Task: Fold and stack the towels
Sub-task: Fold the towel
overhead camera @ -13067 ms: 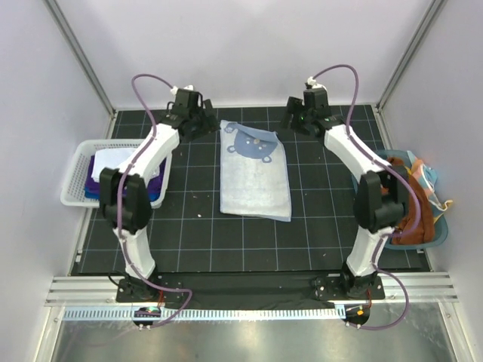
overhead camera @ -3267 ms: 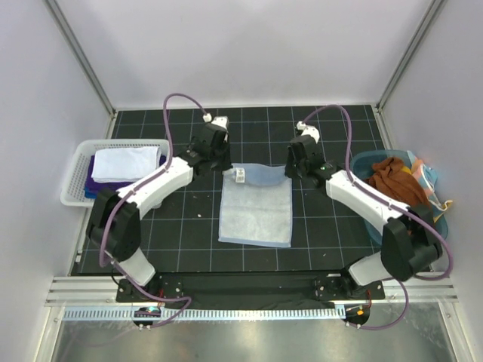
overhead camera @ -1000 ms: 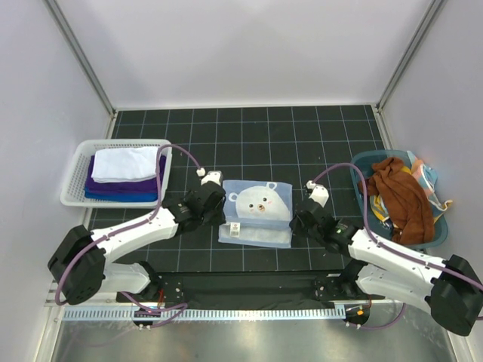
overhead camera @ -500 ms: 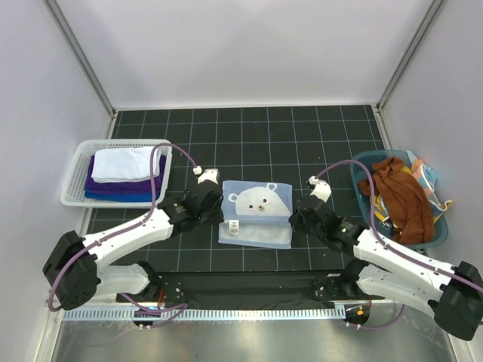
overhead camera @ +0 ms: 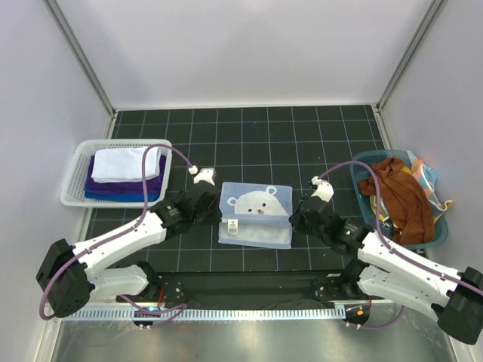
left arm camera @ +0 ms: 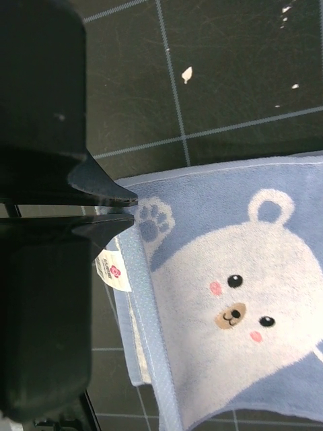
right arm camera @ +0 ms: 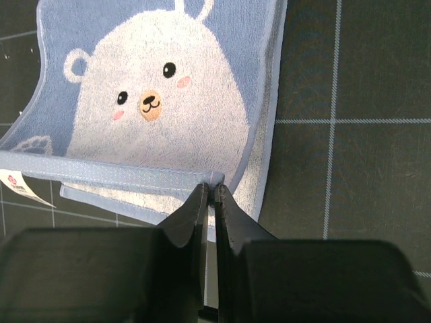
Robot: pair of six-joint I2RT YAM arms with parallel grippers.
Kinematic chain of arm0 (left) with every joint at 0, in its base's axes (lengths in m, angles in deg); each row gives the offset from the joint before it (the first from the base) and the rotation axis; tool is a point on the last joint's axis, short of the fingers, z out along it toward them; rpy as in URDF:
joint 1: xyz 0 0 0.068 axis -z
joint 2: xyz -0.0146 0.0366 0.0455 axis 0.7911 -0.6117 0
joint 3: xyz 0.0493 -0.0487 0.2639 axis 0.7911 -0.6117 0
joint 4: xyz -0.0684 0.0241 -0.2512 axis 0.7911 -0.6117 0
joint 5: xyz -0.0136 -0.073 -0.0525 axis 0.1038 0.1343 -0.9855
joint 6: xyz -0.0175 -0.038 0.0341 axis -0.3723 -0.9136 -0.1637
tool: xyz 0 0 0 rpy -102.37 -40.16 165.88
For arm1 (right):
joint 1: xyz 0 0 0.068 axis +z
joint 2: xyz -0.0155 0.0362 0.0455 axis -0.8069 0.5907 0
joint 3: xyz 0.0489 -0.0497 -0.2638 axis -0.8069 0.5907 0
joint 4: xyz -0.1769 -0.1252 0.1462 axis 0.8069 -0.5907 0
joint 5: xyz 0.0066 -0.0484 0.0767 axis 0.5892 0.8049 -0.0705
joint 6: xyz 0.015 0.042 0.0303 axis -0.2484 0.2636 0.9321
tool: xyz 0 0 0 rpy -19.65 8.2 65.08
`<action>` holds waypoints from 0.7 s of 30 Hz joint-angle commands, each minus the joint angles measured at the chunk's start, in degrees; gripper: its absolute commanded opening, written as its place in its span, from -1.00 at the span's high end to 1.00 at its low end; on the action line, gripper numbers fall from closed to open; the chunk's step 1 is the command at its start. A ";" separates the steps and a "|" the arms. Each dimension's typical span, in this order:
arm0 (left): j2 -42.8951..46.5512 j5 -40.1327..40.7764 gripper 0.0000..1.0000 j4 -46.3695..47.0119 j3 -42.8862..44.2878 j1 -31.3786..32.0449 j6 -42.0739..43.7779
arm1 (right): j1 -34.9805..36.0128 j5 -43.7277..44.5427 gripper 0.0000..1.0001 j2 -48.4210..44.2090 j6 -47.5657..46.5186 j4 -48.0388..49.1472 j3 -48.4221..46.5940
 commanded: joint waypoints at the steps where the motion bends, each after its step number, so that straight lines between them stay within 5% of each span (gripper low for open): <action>1: -0.33 1.38 0.90 -0.19 -2.35 -0.07 -0.02 | 0.10 1.83 0.91 -0.09 0.78 -0.12 1.72; 5: -1.39 0.85 0.82 1.04 -3.76 -0.07 -0.55 | 0.10 0.51 0.78 0.79 1.75 1.28 3.74; 14: 0.10 -0.82 0.26 1.92 -5.17 0.81 -0.19 | 0.19 -0.37 0.38 0.62 2.10 0.24 3.66; 21: 1.51 1.64 0.22 -0.54 -2.80 0.81 -0.11 | 0.37 -0.63 0.16 -2.37 1.49 -2.76 1.02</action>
